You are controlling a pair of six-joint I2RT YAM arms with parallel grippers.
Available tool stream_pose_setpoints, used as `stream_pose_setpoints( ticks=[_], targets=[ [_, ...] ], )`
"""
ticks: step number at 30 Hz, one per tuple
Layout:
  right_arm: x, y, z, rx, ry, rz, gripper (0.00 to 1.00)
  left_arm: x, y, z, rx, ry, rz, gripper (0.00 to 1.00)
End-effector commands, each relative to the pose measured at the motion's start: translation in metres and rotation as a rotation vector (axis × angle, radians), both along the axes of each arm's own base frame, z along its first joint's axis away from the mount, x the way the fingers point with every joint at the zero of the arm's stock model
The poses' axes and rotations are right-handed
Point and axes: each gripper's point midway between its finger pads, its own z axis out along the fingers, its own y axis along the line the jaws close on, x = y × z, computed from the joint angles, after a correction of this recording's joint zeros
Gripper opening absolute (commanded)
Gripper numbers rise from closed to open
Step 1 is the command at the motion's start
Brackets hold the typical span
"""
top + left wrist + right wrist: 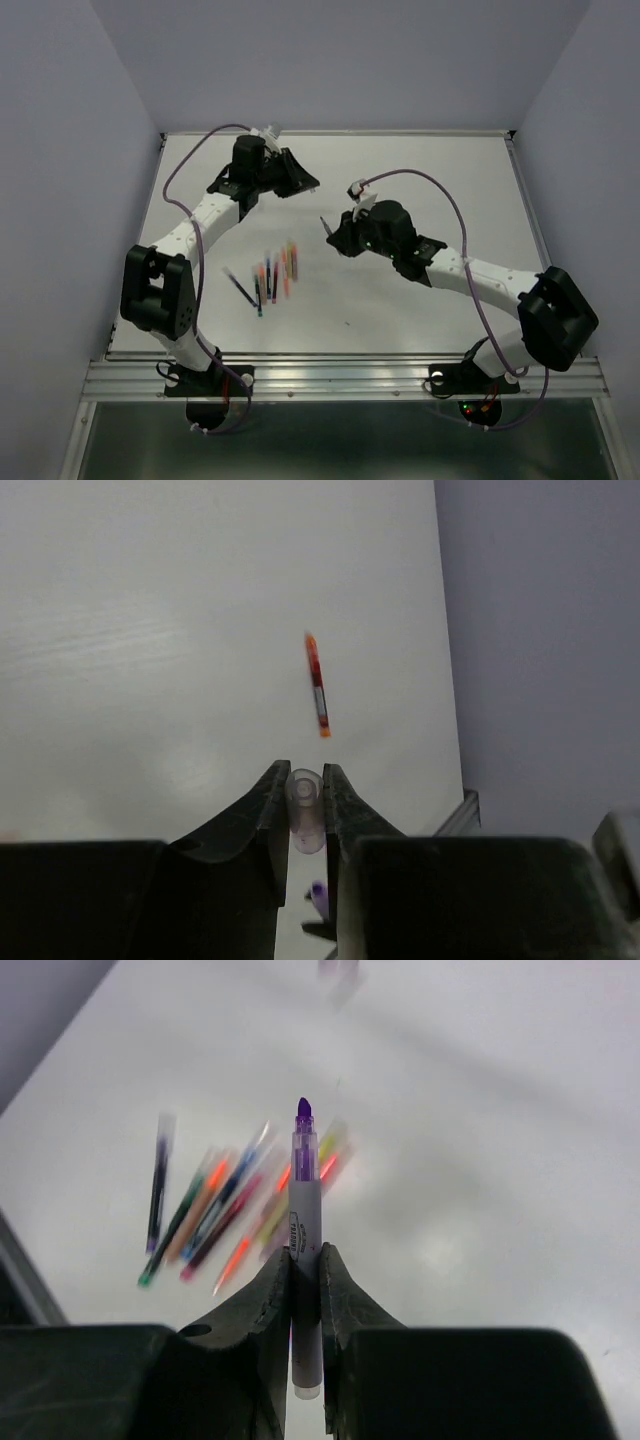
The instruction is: Open the pen caps
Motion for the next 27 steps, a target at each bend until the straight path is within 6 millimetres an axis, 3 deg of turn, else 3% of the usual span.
stream_pose_setpoints(
  ticks=[1, 4, 7, 10, 11, 12, 16, 19, 22, 27],
  targets=[
    [-0.103, 0.001, -0.049, -0.042, 0.241, 0.305, 0.01, 0.11, 0.101, 0.082, 0.031, -0.329, 0.388, 0.0],
    [-0.116, 0.001, -0.052, -0.023, 0.275, 0.327, 0.01, 0.121, 0.113, 0.076, 0.056, -0.312, 0.42, 0.0],
    [-0.115, -0.002, -0.053, -0.026, 0.281, 0.307, 0.01, 0.128, 0.124, 0.071, 0.074, -0.296, 0.449, 0.0],
    [-0.085, -0.016, -0.056, -0.045, 0.273, 0.14, 0.01, 0.127, 0.137, 0.054, 0.126, -0.252, 0.478, 0.0],
    [-0.063, -0.029, -0.059, -0.045, 0.28, 0.055, 0.01, 0.125, 0.146, 0.036, 0.176, -0.201, 0.511, 0.0],
    [-0.06, -0.03, -0.057, -0.04, 0.285, 0.032, 0.01, 0.127, 0.151, 0.034, 0.196, -0.205, 0.532, 0.0],
    [-0.002, -0.077, -0.078, -0.091, 0.32, -0.234, 0.01, 0.116, 0.182, -0.038, 0.425, -0.017, 0.59, 0.0],
    [0.026, -0.096, -0.081, -0.144, 0.28, -0.364, 0.01, 0.111, 0.201, -0.073, 0.544, 0.072, 0.629, 0.0],
    [0.046, -0.124, -0.095, -0.244, 0.286, -0.468, 0.01, 0.11, 0.206, -0.094, 0.597, 0.104, 0.62, 0.0],
    [0.062, -0.135, -0.111, -0.326, 0.309, -0.521, 0.03, 0.111, 0.216, -0.117, 0.675, 0.162, 0.63, 0.0]
  ],
)
